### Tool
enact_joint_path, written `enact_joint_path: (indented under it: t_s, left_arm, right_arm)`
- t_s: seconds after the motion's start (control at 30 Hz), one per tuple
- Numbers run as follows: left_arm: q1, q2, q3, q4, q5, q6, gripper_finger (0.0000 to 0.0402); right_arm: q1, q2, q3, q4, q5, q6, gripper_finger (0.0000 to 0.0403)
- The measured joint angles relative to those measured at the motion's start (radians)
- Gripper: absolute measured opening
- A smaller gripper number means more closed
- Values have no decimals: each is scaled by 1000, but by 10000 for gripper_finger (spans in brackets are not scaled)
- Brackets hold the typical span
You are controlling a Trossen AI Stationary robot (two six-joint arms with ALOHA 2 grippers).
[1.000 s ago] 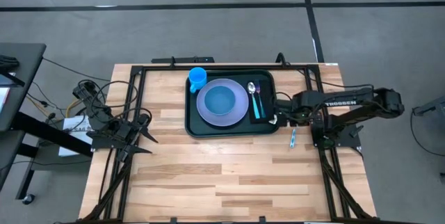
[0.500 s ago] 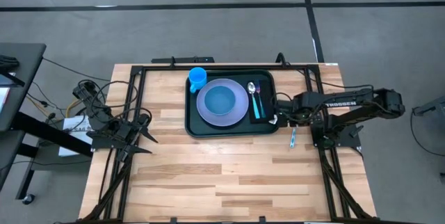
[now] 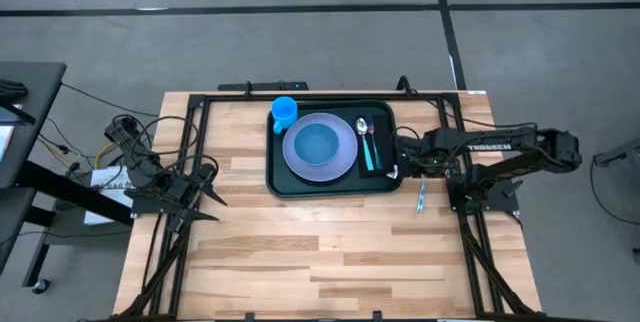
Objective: Set up tray
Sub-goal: Put the blue patterned table knife to the right of the purple fork on the black table napkin
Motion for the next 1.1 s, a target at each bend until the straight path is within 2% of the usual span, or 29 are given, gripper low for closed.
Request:
enact_joint_path:
  t_s: [0.23,0.57,0.7,0.97,1.1]
  left_arm:
    - [0,0,0,-6,8,-2,180]
    - [0,0,0,-6,8,-3,180]
    - [0,0,0,-6,8,-3,180]
    - [0,0,0,-6,7,-3,180]
    - [0,0,0,-6,7,-3,180]
  right_arm:
    - [-4,0,-121,164,-60,26,136]
    - [-8,-6,-159,184,-74,53,129]
    - [-17,-5,-159,189,-81,53,104]
    - [-17,-3,-158,207,-81,53,15]
    - [-17,-3,-158,212,-81,54,20]
